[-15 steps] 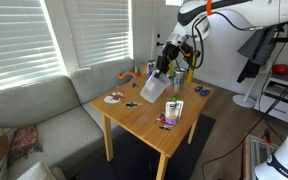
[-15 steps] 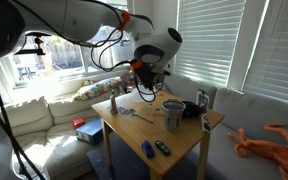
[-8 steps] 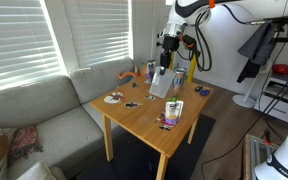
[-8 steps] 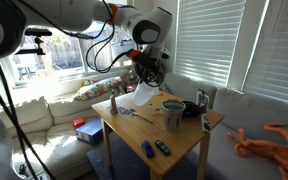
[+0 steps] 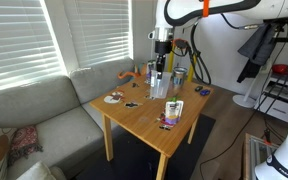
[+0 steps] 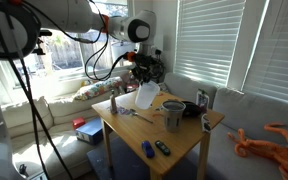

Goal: Pick up the silver cup from the clear cup and put it on the table, pick up both white and purple packets with green lids and put them in the clear cup one by one

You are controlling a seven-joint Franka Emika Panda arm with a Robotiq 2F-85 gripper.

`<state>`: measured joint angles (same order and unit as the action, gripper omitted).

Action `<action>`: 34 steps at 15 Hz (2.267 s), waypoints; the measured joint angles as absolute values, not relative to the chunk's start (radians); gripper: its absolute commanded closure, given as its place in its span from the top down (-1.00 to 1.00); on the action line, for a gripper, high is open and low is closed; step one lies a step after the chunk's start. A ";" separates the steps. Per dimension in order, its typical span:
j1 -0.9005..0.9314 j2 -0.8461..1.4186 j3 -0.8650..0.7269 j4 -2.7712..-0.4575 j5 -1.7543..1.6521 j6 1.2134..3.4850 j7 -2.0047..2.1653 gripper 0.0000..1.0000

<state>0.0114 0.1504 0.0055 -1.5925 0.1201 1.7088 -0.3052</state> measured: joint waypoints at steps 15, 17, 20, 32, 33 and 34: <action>0.020 0.165 0.039 -1.592 0.055 1.914 -0.308 0.98; 0.019 0.131 0.051 -1.593 0.129 1.908 -0.340 1.00; 0.019 0.079 0.059 -1.594 0.270 1.805 -0.423 1.00; 0.016 0.019 0.047 -1.676 0.361 1.359 -0.606 1.00; 0.016 0.019 0.047 -1.676 0.361 1.359 -0.606 1.00; 0.016 0.020 0.047 -1.676 0.361 1.359 -0.606 1.00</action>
